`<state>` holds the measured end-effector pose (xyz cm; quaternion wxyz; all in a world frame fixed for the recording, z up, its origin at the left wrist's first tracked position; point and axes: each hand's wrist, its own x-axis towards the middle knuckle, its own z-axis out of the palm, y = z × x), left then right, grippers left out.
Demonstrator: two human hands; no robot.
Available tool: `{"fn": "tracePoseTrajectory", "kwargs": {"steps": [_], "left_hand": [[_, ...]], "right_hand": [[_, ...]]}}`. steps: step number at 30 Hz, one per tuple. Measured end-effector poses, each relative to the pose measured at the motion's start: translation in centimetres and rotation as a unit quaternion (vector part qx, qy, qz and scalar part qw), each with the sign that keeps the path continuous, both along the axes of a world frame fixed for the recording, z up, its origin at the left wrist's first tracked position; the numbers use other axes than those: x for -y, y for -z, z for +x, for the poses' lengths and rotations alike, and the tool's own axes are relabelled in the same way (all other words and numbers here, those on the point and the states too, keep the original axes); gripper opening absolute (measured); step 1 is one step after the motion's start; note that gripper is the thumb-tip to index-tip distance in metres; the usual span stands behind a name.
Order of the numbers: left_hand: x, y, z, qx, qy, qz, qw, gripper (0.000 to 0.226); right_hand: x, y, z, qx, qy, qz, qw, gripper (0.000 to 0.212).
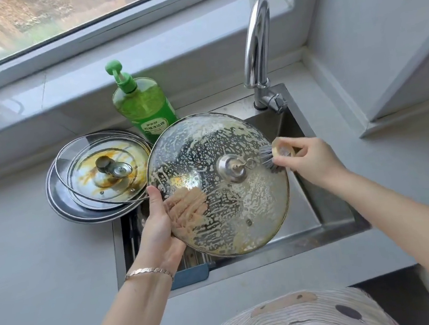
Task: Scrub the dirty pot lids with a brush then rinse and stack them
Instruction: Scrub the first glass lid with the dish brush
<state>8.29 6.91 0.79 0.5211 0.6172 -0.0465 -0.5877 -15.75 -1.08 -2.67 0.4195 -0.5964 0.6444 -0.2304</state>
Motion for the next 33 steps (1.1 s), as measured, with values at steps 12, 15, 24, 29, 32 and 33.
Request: {"fn": "tracePoseTrajectory", "kwargs": {"steps": [12, 15, 24, 29, 32, 33], "left_hand": [[-0.2, 0.3, 0.8, 0.0, 0.038, 0.013, 0.999, 0.059], [-0.1, 0.5, 0.8, -0.003, 0.031, 0.019, 0.999, 0.058], [1.0, 0.5, 0.6, 0.008, 0.032, 0.011, 0.999, 0.06], [1.8, 0.2, 0.8, 0.033, 0.037, 0.007, 0.999, 0.059], [2.0, -0.1, 0.6, 0.061, 0.044, -0.013, 0.997, 0.058], [2.1, -0.2, 0.5, 0.075, 0.047, -0.017, 0.996, 0.057]], "right_hand": [[-1.9, -0.1, 0.5, 0.049, -0.143, 0.045, 0.987, 0.039], [-0.7, 1.5, -1.1, 0.003, -0.026, 0.043, 0.999, 0.037], [-3.5, 3.7, -2.3, 0.045, 0.035, 0.07, 0.996, 0.031], [-6.4, 3.7, -1.2, 0.061, -0.081, 0.105, 0.989, 0.043], [-4.9, 6.0, -3.0, -0.033, 0.009, 0.135, 0.99, 0.039], [-4.6, 6.7, -3.6, -0.071, 0.02, 0.151, 0.986, 0.042]]}}
